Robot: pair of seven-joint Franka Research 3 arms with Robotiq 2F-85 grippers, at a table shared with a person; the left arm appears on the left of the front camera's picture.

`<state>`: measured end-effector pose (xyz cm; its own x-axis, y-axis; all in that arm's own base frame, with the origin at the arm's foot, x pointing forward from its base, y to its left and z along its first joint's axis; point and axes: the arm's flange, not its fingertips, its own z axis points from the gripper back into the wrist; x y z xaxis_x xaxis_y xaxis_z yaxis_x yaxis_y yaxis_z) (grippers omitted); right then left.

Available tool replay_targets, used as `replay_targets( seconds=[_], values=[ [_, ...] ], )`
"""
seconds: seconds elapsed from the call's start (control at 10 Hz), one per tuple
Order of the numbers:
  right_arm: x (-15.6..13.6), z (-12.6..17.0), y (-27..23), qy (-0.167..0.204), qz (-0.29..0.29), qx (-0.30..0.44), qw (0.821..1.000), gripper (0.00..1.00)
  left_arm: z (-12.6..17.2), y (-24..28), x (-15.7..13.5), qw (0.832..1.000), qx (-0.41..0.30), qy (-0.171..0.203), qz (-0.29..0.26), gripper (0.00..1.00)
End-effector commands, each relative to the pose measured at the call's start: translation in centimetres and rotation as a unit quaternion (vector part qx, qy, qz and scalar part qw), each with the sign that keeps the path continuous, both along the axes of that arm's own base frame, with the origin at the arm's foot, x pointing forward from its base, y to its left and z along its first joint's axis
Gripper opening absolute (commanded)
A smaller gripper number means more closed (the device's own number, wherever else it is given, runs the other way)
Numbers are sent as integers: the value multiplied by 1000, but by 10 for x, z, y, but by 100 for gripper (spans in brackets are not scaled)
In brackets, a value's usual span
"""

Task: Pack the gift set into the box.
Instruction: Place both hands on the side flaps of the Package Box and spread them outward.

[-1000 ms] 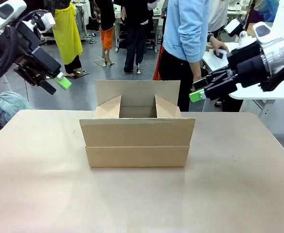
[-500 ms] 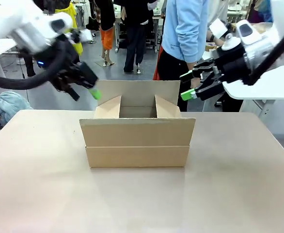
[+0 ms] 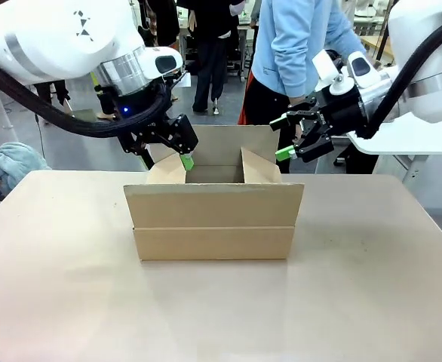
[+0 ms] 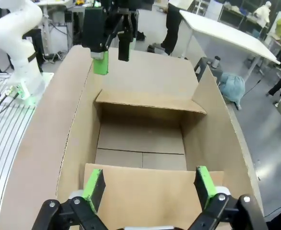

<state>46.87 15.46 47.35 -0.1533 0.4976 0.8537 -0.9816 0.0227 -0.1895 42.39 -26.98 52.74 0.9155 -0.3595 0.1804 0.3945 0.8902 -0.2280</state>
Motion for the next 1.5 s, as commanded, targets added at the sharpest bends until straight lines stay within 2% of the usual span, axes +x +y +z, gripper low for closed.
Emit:
replay_targets(
  seconds=[0.0,0.3,0.5,0.7,0.8,0.9,1.0,1.1,1.2,1.3,1.4],
  values=[
    [-6,3,3,-1,6,-7,1000,100,-1,12,0,1000,-5,-5,-1,100],
    [-6,3,3,-1,6,-7,1000,100,0,6,3,1000,-1,0,4,100],
    [-6,3,3,-1,6,-7,1000,100,1,-26,4,997,16,-17,67,100],
    [-6,3,3,-1,6,-7,1000,100,4,-61,-1,995,2,19,99,100],
    [-6,3,3,-1,6,-7,1000,100,2,-73,2,989,3,17,148,100],
    [-6,3,3,-1,6,-7,1000,100,-4,-78,8,982,35,19,185,100],
    [-6,3,3,-1,6,-7,1000,100,-11,-75,19,971,70,-14,226,100],
    [-6,3,3,-1,6,-7,1000,100,-15,-67,34,965,89,-42,242,100],
    [-6,3,3,-1,6,-7,1000,100,-17,-59,48,963,104,-69,239,100],
    [-6,3,3,-1,6,-7,1000,100,-21,-53,63,966,113,-71,221,100],
    [-6,3,3,-1,6,-7,1000,100,-28,-49,78,975,122,-44,179,100]
  ],
)
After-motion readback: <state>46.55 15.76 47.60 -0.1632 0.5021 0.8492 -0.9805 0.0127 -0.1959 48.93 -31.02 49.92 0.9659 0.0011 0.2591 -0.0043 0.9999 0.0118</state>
